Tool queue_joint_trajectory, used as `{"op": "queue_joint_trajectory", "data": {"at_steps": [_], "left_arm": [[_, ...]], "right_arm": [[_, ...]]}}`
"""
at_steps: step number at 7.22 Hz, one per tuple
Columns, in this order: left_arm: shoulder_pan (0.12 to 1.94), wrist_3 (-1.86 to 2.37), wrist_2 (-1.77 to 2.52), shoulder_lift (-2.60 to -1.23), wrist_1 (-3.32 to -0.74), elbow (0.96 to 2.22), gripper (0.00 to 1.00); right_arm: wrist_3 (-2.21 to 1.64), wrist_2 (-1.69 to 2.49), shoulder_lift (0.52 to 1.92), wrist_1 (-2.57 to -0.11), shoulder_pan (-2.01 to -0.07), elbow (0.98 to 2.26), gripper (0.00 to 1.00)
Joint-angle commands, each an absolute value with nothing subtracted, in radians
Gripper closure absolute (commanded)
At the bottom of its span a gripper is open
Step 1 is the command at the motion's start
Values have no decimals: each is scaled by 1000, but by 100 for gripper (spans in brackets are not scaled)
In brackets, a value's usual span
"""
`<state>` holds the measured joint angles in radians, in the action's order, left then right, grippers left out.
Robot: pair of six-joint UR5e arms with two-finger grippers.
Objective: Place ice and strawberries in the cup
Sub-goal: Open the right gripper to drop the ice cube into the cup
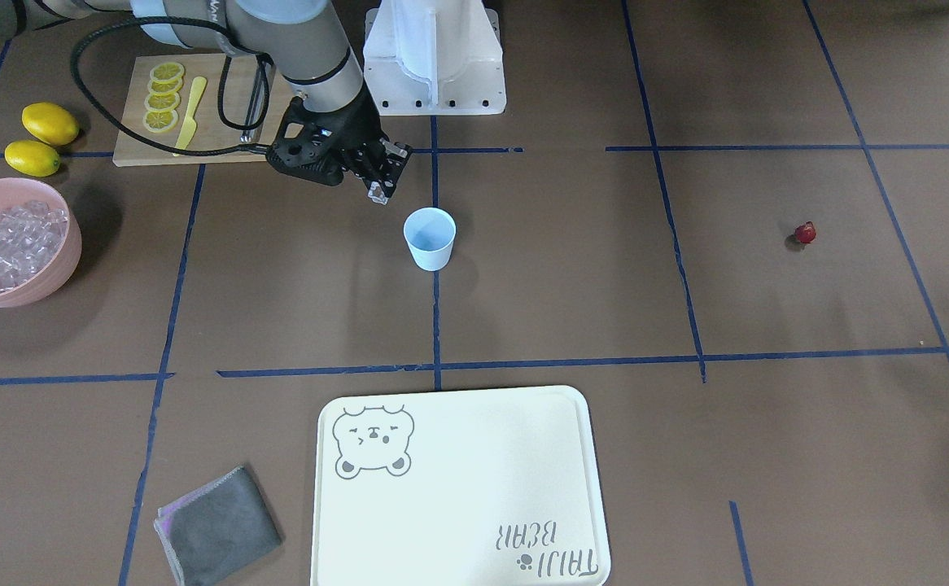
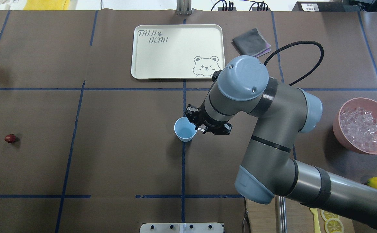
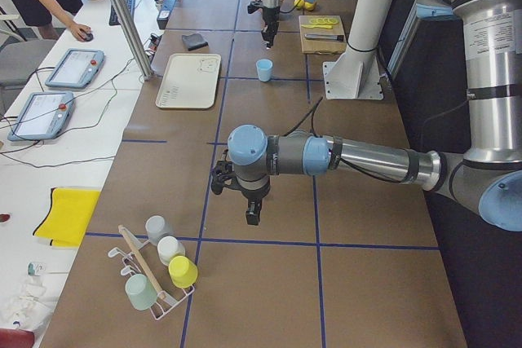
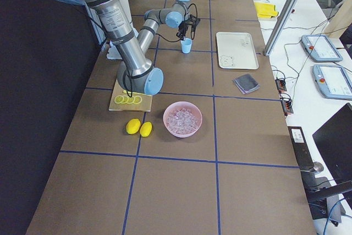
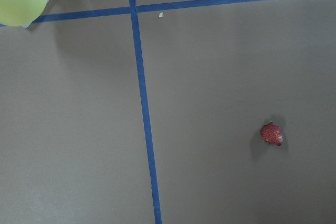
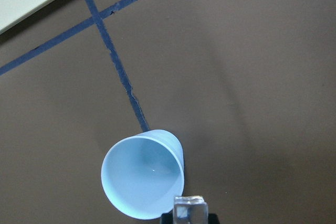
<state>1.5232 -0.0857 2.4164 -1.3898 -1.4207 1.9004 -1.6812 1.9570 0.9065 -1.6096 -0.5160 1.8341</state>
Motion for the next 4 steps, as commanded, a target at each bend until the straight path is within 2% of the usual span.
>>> {"op": "queue_joint_trajectory", "data": {"at_steps": [1, 2, 3, 4], "left_arm": [[1523, -86, 2418, -1390, -1420, 1904, 0], [1522, -86, 2418, -1390, -1417, 1902, 0], [1523, -86, 2418, -1390, -1419, 1902, 0], [1523, -86, 2418, -1390, -1419, 1902, 0]], "right_arm": [[-1681, 1936, 836, -1556, -508, 1719, 90], [-1687, 1927, 833, -1466, -508, 1647, 88], [-1686, 1925, 833, -1444, -508, 1634, 86], [-1690, 1922, 831, -1445, -508, 1620, 51]]}}
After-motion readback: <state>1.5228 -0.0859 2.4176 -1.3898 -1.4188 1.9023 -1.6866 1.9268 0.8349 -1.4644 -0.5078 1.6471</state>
